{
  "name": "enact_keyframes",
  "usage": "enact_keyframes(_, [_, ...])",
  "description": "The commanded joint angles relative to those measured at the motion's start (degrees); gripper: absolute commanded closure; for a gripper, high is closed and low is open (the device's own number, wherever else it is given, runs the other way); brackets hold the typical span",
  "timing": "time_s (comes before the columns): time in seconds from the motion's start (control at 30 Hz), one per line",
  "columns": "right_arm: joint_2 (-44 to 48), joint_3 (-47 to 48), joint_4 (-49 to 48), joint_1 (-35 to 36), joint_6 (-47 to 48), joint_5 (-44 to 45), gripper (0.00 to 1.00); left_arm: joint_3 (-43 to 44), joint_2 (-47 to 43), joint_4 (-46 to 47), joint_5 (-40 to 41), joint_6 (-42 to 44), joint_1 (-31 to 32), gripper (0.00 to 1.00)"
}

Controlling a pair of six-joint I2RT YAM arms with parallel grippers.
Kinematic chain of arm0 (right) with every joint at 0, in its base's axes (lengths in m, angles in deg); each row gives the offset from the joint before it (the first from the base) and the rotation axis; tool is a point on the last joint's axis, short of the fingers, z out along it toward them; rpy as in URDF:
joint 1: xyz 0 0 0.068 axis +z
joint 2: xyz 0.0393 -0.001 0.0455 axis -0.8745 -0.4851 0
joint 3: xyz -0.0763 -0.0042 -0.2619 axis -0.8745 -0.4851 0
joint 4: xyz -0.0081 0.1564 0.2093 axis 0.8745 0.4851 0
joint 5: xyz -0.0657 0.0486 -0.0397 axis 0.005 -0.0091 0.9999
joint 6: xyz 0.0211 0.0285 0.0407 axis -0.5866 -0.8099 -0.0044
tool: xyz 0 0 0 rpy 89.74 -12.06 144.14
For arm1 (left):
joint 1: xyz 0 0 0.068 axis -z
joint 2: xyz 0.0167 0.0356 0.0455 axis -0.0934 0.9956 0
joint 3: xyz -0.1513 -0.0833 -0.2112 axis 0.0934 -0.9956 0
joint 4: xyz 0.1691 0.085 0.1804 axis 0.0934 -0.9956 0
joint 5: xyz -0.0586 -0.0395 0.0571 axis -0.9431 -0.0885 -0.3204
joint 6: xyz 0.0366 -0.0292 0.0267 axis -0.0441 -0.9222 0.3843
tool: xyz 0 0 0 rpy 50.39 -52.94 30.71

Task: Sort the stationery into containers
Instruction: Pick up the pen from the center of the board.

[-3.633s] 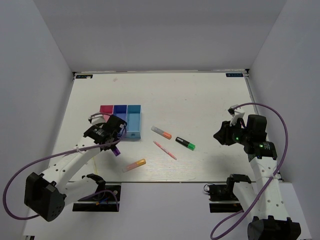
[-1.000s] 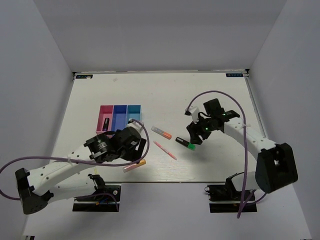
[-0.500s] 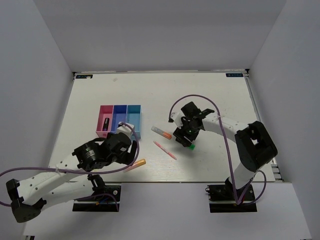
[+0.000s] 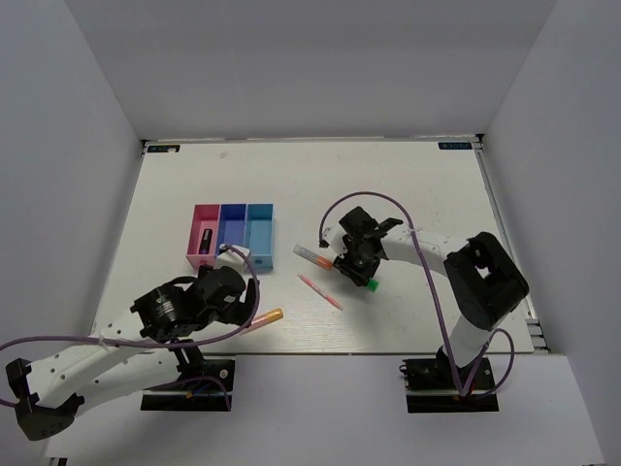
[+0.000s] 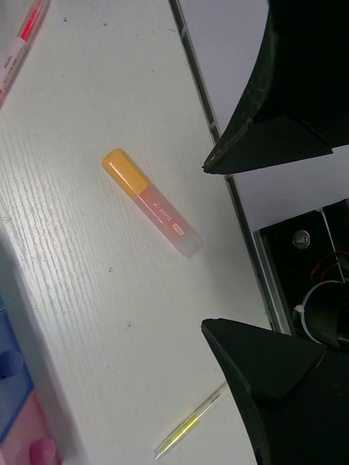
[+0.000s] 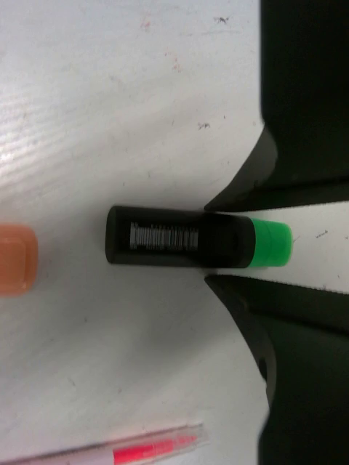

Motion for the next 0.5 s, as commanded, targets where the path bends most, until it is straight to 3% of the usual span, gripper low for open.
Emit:
enact_keyframes(0.0, [-3.9, -2.8, -1.1, 1.9, -0.8, 2.7, 0.58, -0.8, -1.9, -0.4, 1.2, -1.1, -0.1, 0.09])
enact_keyframes(0.17, [-4.5, -2.0, 0.3, 2.0, -1.2, 2.7, 0.8, -1.4, -3.0, -1.3, 1.8, -2.0, -0.1, 0.09])
enact_keyframes(0.27, [-3.9, -0.8, 2.7, 2.1, -1.4, 1.7, 0.99, -1.3, -4.5, -1.5, 1.8, -2.3, -0.2, 0.09])
enact_keyframes(0.47, [0.8, 7.0, 10.8, 2.4, -0.6, -4.2, 1.0, -0.4, -6.6, -2.4, 2.1, -2.8, -0.1, 0.09])
